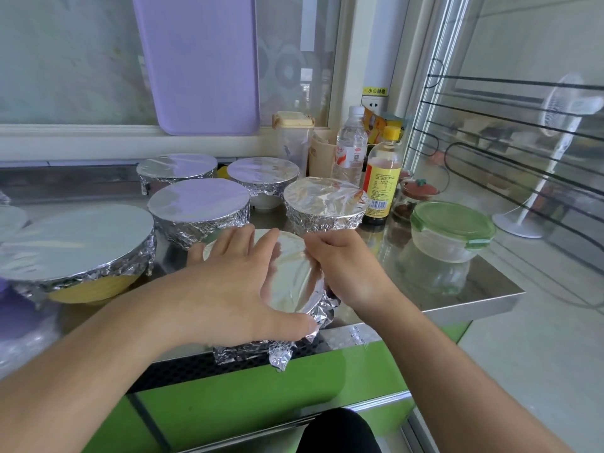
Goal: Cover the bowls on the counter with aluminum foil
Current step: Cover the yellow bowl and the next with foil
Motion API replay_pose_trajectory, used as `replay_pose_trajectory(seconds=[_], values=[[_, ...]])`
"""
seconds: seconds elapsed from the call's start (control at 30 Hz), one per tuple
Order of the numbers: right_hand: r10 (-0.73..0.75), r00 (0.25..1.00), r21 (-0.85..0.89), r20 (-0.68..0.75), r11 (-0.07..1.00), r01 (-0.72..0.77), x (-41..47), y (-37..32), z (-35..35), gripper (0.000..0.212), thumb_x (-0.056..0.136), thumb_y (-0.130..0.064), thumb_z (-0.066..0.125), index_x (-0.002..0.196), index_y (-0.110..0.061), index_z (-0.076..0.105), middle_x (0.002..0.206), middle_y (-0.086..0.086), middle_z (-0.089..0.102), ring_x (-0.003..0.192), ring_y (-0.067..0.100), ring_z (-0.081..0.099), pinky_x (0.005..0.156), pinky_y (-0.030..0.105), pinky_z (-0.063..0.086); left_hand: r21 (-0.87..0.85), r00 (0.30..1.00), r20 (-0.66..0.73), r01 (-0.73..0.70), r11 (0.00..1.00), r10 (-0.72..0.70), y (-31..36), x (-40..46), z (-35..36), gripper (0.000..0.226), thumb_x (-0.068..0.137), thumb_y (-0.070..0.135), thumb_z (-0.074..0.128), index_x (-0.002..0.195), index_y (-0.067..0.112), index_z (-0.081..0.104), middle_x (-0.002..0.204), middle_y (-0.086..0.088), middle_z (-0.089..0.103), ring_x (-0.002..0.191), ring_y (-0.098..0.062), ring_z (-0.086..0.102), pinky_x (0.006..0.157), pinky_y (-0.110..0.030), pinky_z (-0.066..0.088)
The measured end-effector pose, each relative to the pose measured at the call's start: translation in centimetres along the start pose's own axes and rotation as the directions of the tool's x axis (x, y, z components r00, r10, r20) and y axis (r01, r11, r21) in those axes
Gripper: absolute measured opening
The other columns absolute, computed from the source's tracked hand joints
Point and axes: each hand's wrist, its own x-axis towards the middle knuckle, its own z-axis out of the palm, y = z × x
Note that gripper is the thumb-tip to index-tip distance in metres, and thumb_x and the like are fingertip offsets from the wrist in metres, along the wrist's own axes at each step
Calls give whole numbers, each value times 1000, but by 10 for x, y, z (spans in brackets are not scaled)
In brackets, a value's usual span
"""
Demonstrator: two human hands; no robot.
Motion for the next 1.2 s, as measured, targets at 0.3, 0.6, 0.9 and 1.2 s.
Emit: replay_pose_trajectory(seconds=[0.3, 0.6, 0.9, 1.2], values=[[177, 984, -15, 15, 984, -176, 5, -4, -16, 52, 106, -28, 54, 58, -7, 57, 49, 1, 47, 43, 19, 41, 52, 29, 39, -6, 1000, -20, -16, 1000, 16, -1, -1, 0, 144, 49, 105, 39, 161, 35, -18, 167, 16, -14, 156, -9, -23, 127, -58, -1], [-50, 986, -25, -157, 999, 46, -1, 3, 13, 24, 109, -35, 46, 99, -21, 63, 73, -3, 65, 73, 22, 63, 68, 37, 47, 9, 1000, -26, -10, 1000, 10, 1, -2, -1, 143, 49, 104, 37, 160, 34, -19, 168, 14, -16, 156, -9, -23, 127, -56, -2], [-184, 954, -194, -238, 971, 140, -20, 20, 9, 41, 109, -36, 38, 91, -11, 65, 82, 0, 71, 79, 28, 62, 72, 45, 54, 1, 1000, -15, -8, 1000, 8, 2, -2, -1, 145, 46, 104, 36, 160, 34, -21, 168, 14, -19, 155, -8, -26, 127, -56, -2], [-203, 941, -233, -270, 962, 140, -26, -2, 19, 16, 106, -21, 42, 113, -27, 55, 73, 2, 68, 75, 27, 70, 70, 39, 52, 2, 999, -33, 0, 1000, 0, 2, -3, -1, 147, 44, 104, 34, 161, 33, -20, 168, 15, -19, 156, -10, -23, 128, -55, -2]])
